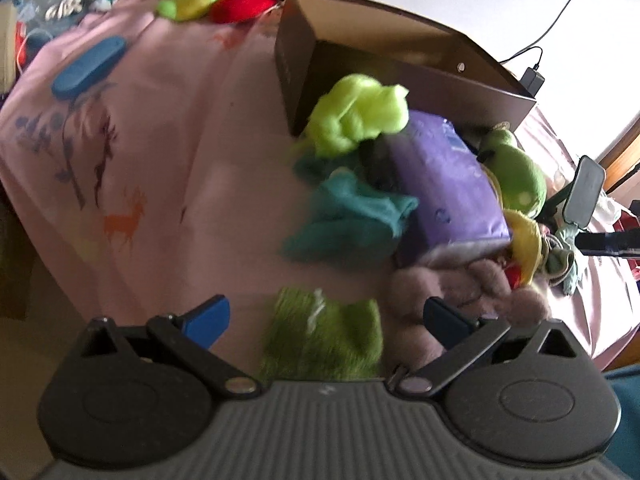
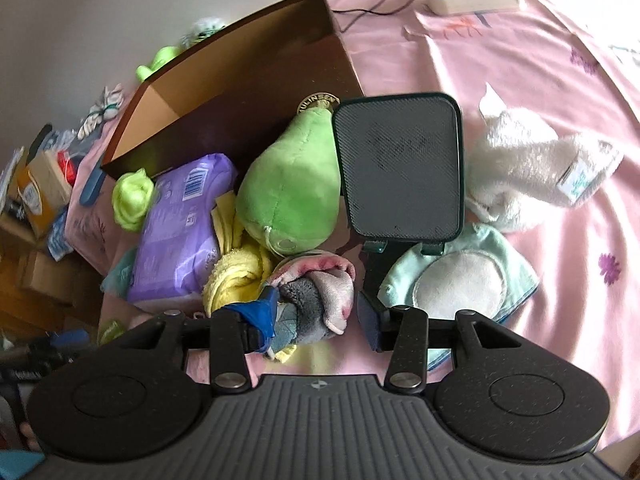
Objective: Organize soft objects
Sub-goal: 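Grasp the green knit sock with the left tool while the right grasps the grey-pink sock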
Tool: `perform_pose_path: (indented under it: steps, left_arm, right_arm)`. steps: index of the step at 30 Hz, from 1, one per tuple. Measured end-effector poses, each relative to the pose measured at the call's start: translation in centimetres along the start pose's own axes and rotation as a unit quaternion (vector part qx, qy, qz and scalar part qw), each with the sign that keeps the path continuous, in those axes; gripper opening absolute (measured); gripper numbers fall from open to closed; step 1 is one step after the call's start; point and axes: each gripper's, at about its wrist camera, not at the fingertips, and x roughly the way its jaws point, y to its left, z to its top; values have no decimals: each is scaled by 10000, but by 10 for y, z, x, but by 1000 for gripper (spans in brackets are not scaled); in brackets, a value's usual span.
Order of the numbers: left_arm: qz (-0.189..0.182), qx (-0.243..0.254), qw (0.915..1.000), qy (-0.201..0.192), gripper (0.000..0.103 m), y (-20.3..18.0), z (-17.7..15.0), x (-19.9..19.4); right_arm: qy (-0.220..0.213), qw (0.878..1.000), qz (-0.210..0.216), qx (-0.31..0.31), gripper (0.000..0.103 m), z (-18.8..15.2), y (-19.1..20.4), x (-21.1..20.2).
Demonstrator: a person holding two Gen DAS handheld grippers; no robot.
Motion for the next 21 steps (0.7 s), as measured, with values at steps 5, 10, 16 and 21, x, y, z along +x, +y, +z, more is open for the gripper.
perform_pose_path:
  steps: [5,10,16,21]
  left_arm:
    - [-109,-117,9998,146,102,4,-10,15]
    - [52,-350,9991,248,99,8,-17,29]
    - [127,-206,9997,76,72,3,-14,30]
    - [152,57,9999,-15,43,-5,-12,31]
  right_arm:
    - [196,9992,-41,349,29,2,-3,10]
    - [250,9985,-75,480,29,5,-1,26]
    - [476,9981,82,375,31,4,4,47]
    - [503,9963,385,576,26,1,-5,48]
